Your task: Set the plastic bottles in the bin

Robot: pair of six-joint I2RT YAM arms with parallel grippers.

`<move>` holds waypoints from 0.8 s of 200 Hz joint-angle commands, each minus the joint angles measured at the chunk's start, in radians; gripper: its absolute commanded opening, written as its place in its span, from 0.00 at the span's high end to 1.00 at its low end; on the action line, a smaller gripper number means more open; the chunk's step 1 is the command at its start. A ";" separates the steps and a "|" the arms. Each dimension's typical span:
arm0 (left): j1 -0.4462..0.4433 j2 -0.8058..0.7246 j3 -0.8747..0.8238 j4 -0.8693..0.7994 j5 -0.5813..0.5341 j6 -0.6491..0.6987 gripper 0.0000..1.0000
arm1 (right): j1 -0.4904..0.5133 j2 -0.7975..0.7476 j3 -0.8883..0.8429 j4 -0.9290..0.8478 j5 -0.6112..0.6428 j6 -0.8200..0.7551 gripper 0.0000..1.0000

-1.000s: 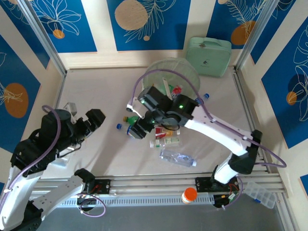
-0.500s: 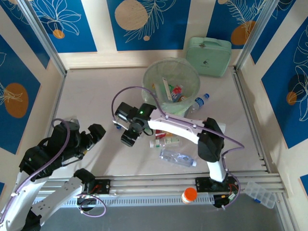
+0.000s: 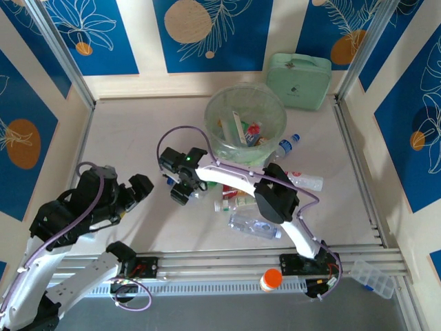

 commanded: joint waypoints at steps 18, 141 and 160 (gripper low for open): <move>0.016 0.013 0.021 -0.027 0.030 0.045 0.01 | -0.004 0.057 0.046 -0.015 -0.007 0.023 0.18; 0.049 0.000 0.023 -0.035 0.041 0.064 0.01 | 0.018 0.070 0.006 0.003 -0.027 0.038 0.48; 0.049 -0.006 0.029 -0.039 0.031 0.063 0.01 | 0.021 0.041 -0.019 0.016 -0.031 0.036 0.50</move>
